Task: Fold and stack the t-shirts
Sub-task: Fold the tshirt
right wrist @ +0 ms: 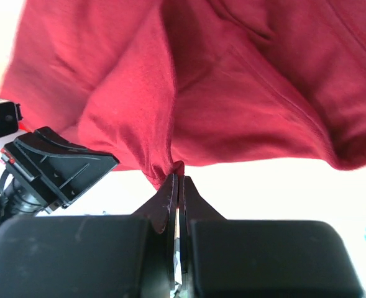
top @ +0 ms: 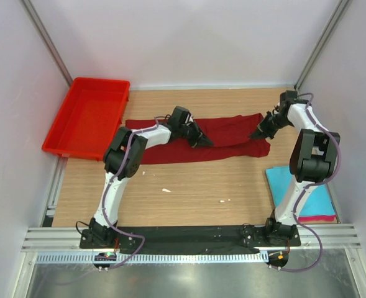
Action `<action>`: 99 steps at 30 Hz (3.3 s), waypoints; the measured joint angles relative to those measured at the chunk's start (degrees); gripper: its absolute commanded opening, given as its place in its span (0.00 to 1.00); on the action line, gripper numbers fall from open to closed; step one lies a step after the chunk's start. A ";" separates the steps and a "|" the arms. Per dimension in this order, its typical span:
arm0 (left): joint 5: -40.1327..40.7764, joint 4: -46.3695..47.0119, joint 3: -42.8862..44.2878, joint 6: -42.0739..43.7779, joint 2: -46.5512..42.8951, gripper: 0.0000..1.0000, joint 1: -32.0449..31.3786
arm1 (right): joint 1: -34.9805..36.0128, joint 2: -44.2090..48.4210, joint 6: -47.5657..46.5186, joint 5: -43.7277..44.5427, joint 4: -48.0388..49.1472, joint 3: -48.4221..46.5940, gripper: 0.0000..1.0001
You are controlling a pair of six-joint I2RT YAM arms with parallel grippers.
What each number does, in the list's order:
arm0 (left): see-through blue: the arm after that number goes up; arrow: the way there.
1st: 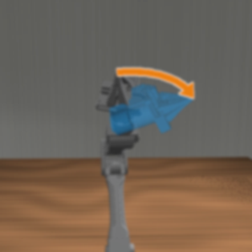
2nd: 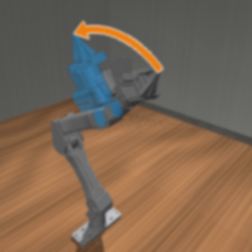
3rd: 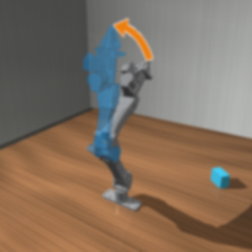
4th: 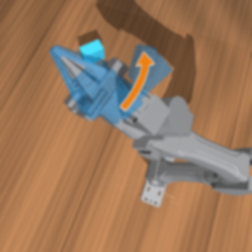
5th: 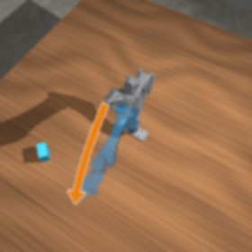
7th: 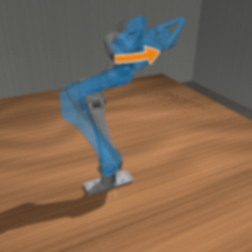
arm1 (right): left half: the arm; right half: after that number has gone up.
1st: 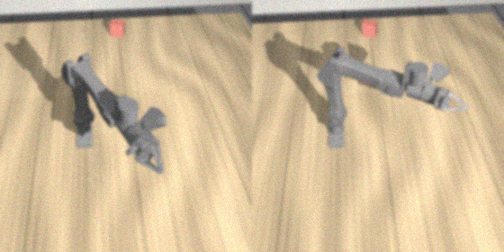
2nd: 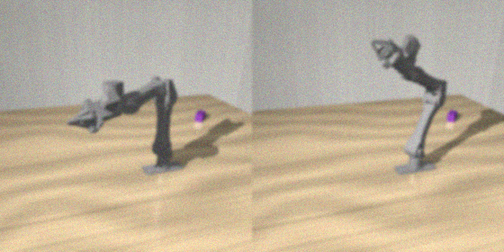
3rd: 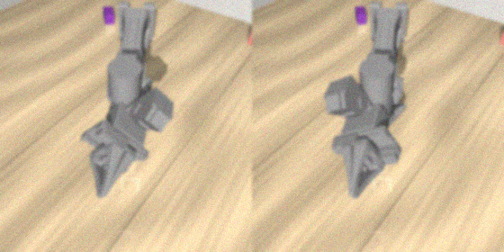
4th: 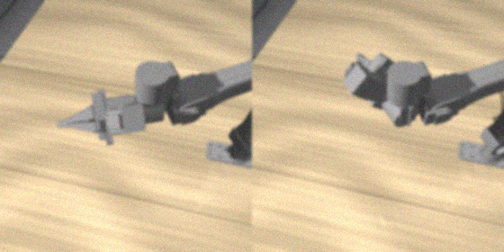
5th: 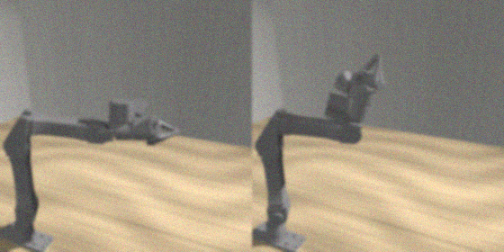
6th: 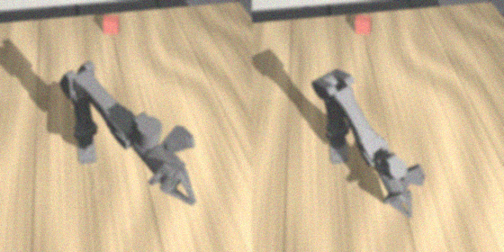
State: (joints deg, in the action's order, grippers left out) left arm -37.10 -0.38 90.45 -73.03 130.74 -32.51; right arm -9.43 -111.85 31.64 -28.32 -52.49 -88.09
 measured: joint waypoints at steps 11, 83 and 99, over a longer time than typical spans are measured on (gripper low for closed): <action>-1.95 -2.73 -3.93 1.36 -0.02 0.00 -2.47 | 0.00 3.50 -2.40 5.33 -0.90 5.29 0.01; 5.84 -18.36 14.21 13.16 4.22 0.06 -0.72 | 0.33 -12.11 -5.75 1.46 10.75 -9.49 0.09; 5.05 -11.85 10.58 9.86 4.33 0.20 0.94 | 0.33 -17.66 -4.90 0.26 10.95 -12.90 0.31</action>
State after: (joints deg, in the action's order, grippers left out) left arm -32.05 -12.23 101.03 -63.18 135.06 -31.57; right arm -9.10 -129.51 26.74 -28.05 -41.54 -100.99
